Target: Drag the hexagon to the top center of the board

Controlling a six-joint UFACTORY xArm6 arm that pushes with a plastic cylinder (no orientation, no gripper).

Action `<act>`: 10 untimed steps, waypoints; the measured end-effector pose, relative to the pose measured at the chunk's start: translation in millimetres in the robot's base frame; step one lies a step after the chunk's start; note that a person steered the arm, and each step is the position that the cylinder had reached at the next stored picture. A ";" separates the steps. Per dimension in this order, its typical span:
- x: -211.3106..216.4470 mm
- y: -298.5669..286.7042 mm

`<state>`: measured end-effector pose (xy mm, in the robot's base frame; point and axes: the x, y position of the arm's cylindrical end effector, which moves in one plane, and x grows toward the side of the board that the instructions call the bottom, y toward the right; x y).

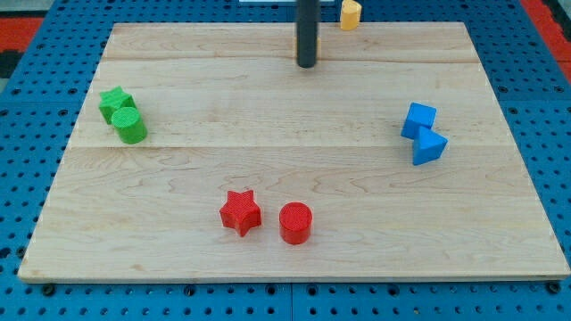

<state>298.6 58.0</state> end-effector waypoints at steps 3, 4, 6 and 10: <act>-72.3 -52.4; -68.6 -80.8; 22.3 -85.6; -78.0 -80.3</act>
